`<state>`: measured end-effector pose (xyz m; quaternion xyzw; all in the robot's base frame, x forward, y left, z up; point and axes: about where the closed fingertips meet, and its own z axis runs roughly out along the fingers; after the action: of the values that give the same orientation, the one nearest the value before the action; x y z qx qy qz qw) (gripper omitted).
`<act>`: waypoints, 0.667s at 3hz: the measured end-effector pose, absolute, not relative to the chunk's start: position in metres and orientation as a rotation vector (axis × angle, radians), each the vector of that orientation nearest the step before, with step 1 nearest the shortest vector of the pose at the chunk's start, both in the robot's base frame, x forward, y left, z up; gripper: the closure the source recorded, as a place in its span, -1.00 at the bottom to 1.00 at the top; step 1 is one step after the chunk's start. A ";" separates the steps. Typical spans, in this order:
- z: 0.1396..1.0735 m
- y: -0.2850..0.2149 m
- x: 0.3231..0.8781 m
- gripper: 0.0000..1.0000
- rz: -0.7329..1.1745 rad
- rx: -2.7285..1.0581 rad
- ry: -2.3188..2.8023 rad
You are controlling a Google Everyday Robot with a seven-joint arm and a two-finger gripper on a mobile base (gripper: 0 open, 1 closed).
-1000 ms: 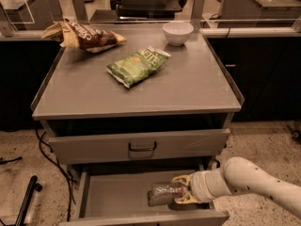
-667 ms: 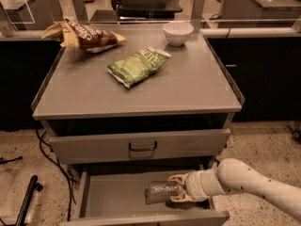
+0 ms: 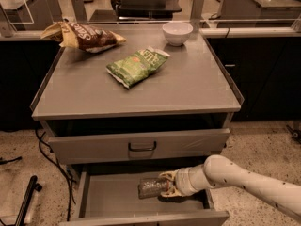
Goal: Place water bottle into middle drawer
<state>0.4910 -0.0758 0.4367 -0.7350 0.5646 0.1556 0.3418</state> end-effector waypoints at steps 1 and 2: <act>0.398 -0.037 0.501 1.00 0.465 -1.914 1.436; 0.397 -0.037 0.501 1.00 0.465 -1.913 1.436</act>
Offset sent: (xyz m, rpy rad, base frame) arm 0.0125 0.0366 -0.0408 0.0441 0.0287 0.0356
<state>0.5006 -0.0370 0.3973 -0.7369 0.5531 0.1793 0.3449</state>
